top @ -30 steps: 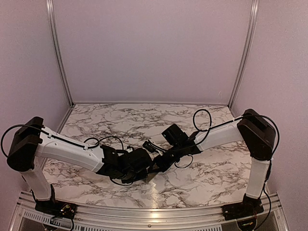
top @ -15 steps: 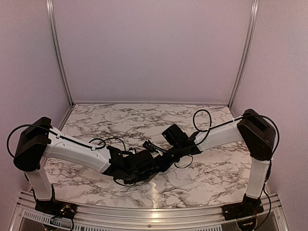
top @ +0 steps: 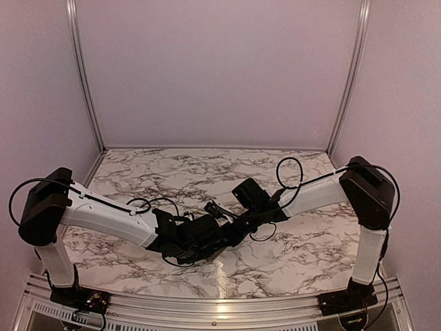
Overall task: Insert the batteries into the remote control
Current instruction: Press the battery cover onto the remote control.
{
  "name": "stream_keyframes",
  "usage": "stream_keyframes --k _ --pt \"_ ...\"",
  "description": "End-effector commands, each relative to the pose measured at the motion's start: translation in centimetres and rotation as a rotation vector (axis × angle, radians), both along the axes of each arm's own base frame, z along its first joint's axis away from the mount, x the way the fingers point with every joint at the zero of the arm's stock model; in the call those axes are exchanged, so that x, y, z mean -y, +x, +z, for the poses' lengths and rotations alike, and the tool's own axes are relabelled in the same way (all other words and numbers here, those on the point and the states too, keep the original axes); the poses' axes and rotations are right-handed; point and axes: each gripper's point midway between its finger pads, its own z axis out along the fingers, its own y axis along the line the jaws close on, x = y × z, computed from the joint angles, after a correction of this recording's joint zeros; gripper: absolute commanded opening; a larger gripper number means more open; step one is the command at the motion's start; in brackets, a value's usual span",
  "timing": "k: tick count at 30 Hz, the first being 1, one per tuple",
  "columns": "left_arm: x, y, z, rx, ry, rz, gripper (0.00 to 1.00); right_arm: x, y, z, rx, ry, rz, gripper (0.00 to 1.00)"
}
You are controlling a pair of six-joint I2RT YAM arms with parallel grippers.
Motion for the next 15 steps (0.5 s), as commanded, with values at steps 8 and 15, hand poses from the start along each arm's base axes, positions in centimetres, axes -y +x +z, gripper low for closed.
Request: stream_keyframes --k 8,15 --pt "-2.7 -1.4 -1.8 -0.045 0.096 -0.022 0.2 2.0 -0.3 -3.6 -0.027 -0.12 -0.038 0.0" --pt "-2.1 -0.9 -0.5 -0.003 0.056 -0.03 0.31 2.0 -0.3 -3.5 -0.028 -0.119 -0.038 0.0"
